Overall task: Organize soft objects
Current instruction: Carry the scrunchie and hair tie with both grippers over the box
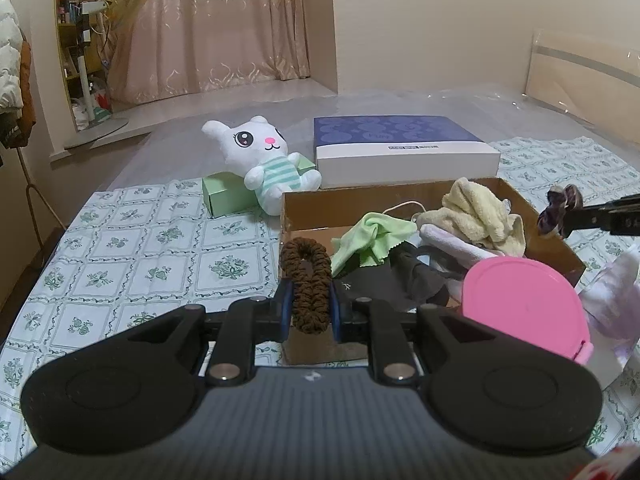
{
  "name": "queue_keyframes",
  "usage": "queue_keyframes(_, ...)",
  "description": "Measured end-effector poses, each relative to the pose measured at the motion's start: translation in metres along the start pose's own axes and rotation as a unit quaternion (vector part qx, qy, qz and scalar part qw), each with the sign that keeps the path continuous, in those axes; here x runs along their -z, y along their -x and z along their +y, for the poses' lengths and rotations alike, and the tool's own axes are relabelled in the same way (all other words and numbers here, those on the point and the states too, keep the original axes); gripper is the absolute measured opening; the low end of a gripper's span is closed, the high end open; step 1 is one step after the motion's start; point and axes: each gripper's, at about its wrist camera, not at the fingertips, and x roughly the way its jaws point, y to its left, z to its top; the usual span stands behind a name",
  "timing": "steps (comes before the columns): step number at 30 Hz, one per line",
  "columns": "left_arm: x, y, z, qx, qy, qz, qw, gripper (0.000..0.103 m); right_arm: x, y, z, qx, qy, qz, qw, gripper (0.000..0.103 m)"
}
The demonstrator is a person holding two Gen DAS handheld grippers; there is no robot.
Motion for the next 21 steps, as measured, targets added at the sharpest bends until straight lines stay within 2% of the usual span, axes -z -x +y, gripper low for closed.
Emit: queue_keyframes(21,-0.001,-0.001,0.000,0.000,-0.001,-0.002,1.0000,0.017,0.003,-0.014,-0.002,0.000,0.005,0.012,1.000,0.013)
